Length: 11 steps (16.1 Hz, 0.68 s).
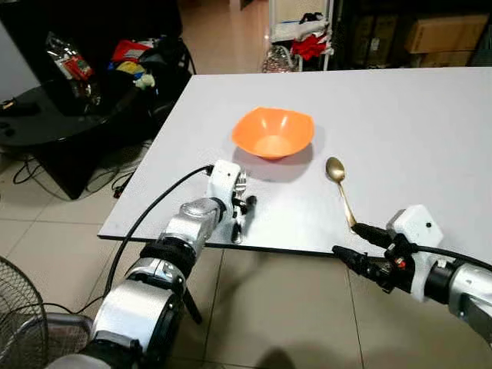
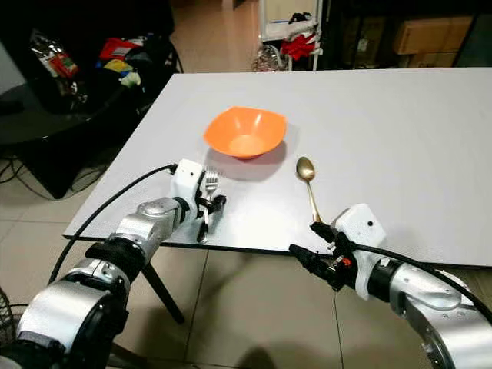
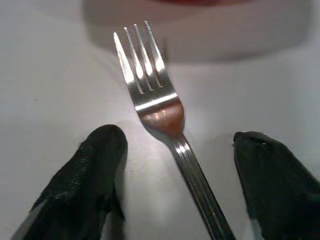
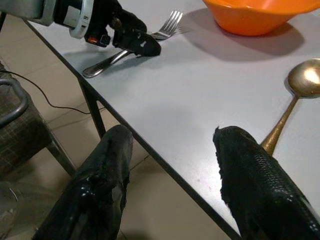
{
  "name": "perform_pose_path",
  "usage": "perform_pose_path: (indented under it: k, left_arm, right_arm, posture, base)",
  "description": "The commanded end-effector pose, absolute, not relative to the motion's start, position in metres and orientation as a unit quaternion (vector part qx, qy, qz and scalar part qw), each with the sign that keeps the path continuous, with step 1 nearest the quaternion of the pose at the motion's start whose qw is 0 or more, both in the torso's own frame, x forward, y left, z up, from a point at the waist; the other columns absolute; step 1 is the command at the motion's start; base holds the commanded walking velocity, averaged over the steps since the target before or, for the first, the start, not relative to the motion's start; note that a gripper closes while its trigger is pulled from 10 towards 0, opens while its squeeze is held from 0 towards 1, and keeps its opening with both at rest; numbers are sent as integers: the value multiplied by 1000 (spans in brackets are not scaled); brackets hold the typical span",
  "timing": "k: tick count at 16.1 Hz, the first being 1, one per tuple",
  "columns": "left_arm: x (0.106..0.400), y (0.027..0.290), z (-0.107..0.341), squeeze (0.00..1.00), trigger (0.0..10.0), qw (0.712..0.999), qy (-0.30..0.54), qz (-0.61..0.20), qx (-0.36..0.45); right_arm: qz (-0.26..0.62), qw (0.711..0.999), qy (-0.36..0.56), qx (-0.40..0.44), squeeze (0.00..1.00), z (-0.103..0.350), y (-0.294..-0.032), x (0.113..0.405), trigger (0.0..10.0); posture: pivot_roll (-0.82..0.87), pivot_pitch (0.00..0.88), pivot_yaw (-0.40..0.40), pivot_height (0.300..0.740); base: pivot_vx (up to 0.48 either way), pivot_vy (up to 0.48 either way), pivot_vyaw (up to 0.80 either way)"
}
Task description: Setting the table
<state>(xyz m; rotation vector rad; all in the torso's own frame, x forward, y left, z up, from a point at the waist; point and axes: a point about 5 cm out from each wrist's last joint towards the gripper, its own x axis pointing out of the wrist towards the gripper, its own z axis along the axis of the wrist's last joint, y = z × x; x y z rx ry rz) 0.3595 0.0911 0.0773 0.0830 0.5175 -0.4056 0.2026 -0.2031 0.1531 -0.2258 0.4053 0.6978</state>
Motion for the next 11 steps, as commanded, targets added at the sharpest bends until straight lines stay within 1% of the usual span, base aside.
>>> perform_pose_path:
  k: [1,5,11]
  left_arm:
    - [354,106,62,0,0,940,296,-162,37]
    - [353,108,60,0,0,940,306,-149,10]
    - [353,116,57,0,0,940,313,-134,10]
  right_arm:
    - [353,910,186,-111,0,159,-199,202,10000]
    - [361,906,189,-116,0,158,-197,201,10000]
    - [381,900,182,-113,0,160,-190,203,10000]
  posture:
    - [-143,0,142,740]
    - [-143,0,142,740]
    - [-134,0,132,740]
  base:
    - [0,0,0]
    - [0,0,0]
    - [0,0,0]
